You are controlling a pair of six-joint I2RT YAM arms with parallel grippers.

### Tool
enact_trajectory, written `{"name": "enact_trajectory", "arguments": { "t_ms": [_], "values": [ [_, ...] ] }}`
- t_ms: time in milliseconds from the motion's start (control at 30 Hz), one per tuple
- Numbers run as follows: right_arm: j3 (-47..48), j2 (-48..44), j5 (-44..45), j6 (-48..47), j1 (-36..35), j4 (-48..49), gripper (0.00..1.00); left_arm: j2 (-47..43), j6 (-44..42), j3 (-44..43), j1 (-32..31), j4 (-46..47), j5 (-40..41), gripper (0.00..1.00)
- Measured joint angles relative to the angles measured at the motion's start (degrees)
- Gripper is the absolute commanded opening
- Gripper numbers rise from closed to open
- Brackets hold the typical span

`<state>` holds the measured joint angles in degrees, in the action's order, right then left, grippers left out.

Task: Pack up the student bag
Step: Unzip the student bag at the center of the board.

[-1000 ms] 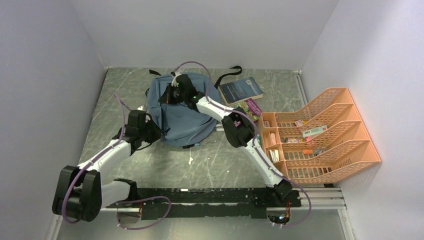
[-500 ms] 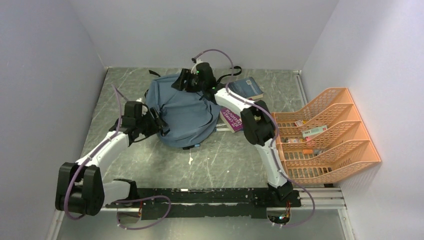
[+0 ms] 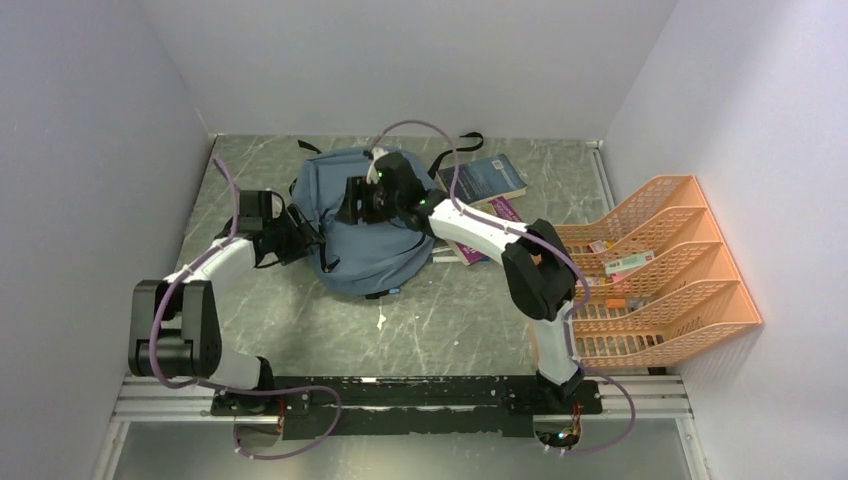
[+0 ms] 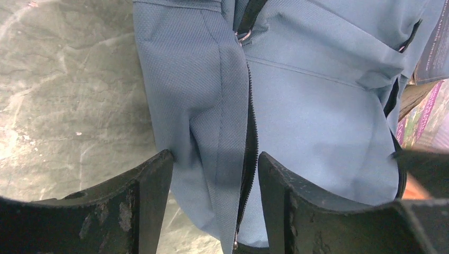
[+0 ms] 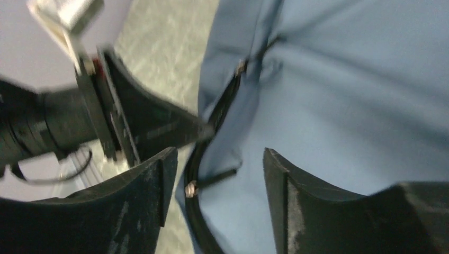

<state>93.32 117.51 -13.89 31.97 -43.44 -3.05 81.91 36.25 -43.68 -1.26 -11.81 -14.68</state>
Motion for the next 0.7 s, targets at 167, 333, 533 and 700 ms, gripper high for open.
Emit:
{"name": "enact_trajectory", "arguments": {
  "t_ms": [167, 333, 533, 700],
  "values": [
    [-10.45, -5.27, 0.7, -2.75, -3.06, -2.21, 0.42, 3.96, -0.02, -1.25, 0.0, 1.33, -1.07, 0.63],
    [-18.03, -8.5, 3.34, -5.64, -4.37, -3.02, 0.31, 8.02, 0.07, -1.99, 0.0, 3.13, -2.32, 0.37],
    [-26.64, -10.03, 8.35, -8.81, -10.99, -0.09, 0.25, 9.4, 0.81, -2.03, 0.24, 3.41, -3.02, 0.05],
    [-32.7, -11.52, 13.03, -10.23, -14.75, 8.5, 0.24, 9.31, 1.29, -1.99, 0.26, 3.93, -4.74, 0.05]
  ]
}}
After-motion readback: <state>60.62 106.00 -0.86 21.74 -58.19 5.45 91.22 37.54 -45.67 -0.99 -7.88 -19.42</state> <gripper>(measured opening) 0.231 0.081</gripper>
